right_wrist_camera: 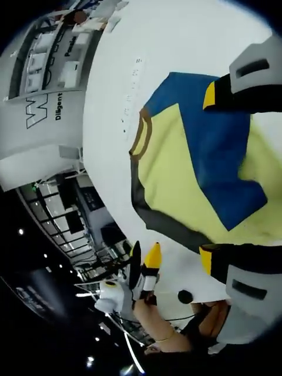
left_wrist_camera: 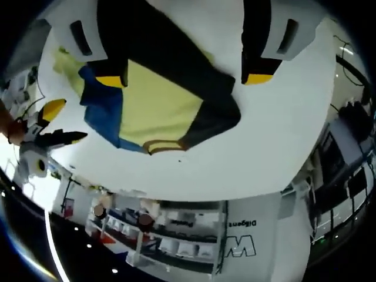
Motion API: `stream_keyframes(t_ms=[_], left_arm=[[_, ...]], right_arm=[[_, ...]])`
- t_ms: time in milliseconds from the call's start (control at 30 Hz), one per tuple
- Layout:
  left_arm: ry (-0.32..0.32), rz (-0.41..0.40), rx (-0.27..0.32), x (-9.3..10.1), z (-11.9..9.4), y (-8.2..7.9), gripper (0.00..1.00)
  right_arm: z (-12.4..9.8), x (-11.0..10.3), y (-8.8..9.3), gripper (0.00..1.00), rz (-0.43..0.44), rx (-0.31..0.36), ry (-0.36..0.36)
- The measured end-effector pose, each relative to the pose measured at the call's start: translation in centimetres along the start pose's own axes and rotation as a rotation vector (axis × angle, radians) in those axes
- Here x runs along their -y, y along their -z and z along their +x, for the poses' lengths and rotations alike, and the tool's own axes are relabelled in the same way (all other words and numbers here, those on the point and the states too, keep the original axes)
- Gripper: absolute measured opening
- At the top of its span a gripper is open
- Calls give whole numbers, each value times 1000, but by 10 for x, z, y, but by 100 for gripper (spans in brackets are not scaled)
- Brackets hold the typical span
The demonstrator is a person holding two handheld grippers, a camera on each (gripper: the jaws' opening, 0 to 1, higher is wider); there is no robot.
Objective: Fold the garment on the visible template until the final outline fits inside the template.
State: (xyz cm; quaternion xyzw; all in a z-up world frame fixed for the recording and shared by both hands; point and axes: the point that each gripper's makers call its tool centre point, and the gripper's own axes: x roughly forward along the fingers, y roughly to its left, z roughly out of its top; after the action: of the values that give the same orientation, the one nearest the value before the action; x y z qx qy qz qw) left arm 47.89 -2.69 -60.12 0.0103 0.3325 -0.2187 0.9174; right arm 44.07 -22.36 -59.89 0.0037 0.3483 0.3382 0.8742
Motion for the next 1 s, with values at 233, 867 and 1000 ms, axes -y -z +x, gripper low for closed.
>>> stream_keyframes(t_ms=[233, 867, 1000], left_arm=[[1, -2, -3, 14, -9, 21, 79], [16, -17, -130, 31, -22, 91, 63], [30, -42, -128, 34, -22, 95, 56]], right_arm=[[1, -11, 20, 88, -52, -27, 15], [11, 4, 47, 56, -213, -42, 110], [13, 8, 50, 50, -187, -33, 117]])
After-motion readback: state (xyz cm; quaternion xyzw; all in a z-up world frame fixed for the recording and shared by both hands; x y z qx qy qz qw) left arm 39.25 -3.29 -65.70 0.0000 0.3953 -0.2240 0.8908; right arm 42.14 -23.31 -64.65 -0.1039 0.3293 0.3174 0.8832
